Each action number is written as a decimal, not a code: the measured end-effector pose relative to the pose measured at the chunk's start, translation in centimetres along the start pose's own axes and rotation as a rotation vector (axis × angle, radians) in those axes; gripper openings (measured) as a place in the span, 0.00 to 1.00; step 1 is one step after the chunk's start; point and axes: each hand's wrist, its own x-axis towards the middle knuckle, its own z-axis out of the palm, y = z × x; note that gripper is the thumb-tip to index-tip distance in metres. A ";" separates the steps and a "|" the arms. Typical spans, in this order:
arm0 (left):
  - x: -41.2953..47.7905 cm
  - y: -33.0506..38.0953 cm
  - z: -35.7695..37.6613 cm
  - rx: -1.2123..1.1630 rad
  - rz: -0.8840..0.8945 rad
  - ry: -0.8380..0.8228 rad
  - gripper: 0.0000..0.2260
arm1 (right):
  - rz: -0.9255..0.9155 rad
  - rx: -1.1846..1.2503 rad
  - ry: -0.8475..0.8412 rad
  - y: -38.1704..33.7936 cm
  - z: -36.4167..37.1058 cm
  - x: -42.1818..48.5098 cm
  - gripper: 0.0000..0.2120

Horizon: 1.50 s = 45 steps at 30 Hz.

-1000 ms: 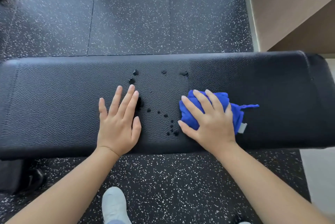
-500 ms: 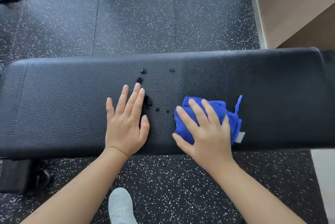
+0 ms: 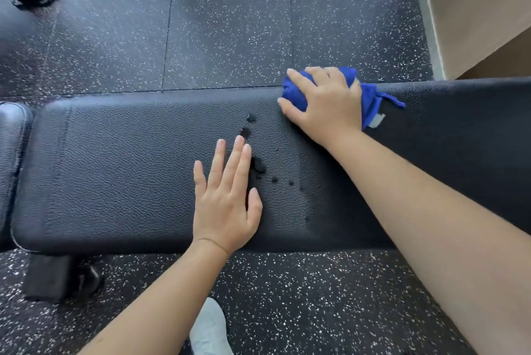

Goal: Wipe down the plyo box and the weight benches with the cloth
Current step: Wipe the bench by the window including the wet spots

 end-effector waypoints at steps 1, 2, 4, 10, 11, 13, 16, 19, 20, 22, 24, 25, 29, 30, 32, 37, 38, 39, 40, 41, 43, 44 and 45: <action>0.0 -0.1 0.0 -0.004 -0.006 0.001 0.27 | -0.016 -0.026 0.048 -0.1 0.2 -0.9 0.30; 0.0 -0.1 0.0 -0.009 -0.013 0.001 0.27 | -0.024 -0.046 0.095 -0.2 0.1 -2.3 0.28; 0.0 -0.1 0.0 -0.011 -0.015 -0.001 0.27 | -0.046 -0.043 0.171 -0.6 0.1 -6.6 0.26; 0.1 0.0 0.1 -0.013 -0.009 -0.001 0.27 | -0.139 -0.057 0.153 -2.8 -0.8 -18.0 0.23; 0.1 0.0 0.1 -0.011 -0.008 0.001 0.27 | -0.132 -0.061 0.160 -2.9 -0.7 -17.8 0.24; 0.0 0.0 0.1 -0.019 -0.004 0.000 0.27 | -0.136 -0.063 0.184 -3.1 -0.6 -16.3 0.24; 0.0 -0.1 0.1 -0.021 0.004 0.004 0.27 | -0.169 -0.030 0.181 -3.3 -0.1 -11.7 0.25; 0.0 -0.1 0.3 -0.017 0.006 0.019 0.27 | -0.141 0.000 0.149 -3.7 0.8 -5.4 0.26; -0.1 -0.1 0.3 -0.018 0.003 0.022 0.27 | -0.124 -0.003 0.145 -4.0 1.0 -3.8 0.27; 0.0 -0.1 0.4 -0.026 -0.002 0.035 0.27 | -0.087 -0.009 0.152 -4.3 1.2 -2.6 0.27; 0.1 -0.2 0.6 -0.036 -0.015 0.051 0.27 | -0.070 0.016 0.209 -4.3 1.3 -4.1 0.26; 0.1 -0.2 0.7 -0.043 -0.024 0.060 0.26 | -0.068 0.033 0.229 -4.5 1.2 -5.8 0.26; 0.3 -0.5 0.7 -0.077 -0.059 0.078 0.26 | -0.079 0.019 0.207 -5.4 0.7 -13.0 0.24; 0.3 -0.4 0.7 -0.093 -0.076 0.080 0.26 | -0.083 0.012 0.193 -5.5 0.5 -13.7 0.24; 0.3 -0.2 0.4 -0.151 -0.108 0.055 0.26 | -0.082 -0.004 0.185 -5.3 0.5 -14.1 0.25; -0.2 -5.4 -1.5 -0.055 -0.020 -0.082 0.25 | -0.078 -0.044 0.166 -5.1 0.3 -14.0 0.25; -0.4 -7.0 -1.9 -0.014 0.027 -0.124 0.25 | -0.076 -0.047 0.162 -5.1 0.2 -14.1 0.25; -0.6 -8.3 -2.3 0.015 0.070 -0.162 0.26 | -0.075 -0.051 0.156 -5.2 0.2 -14.1 0.25; -0.6 -9.4 -2.5 0.030 0.105 -0.190 0.26 | -0.073 -0.056 0.153 -5.3 0.1 -14.0 0.25; -0.6 -10.0 -2.7 0.031 0.126 -0.207 0.26 | -0.069 -0.059 0.151 -5.3 0.1 -14.0 0.25; -0.5 -10.2 -2.6 0.015 0.136 -0.220 0.27 | -0.063 -0.061 0.154 -5.4 0.0 -14.0 0.25; -0.5 -10.1 -2.6 0.010 0.136 -0.218 0.27 | -0.060 -0.060 0.157 -5.5 -0.1 -14.0 0.25; -0.5 -10.0 -2.5 0.006 0.140 -0.211 0.27 | -0.056 -0.058 0.157 -5.5 -0.1 -14.0 0.25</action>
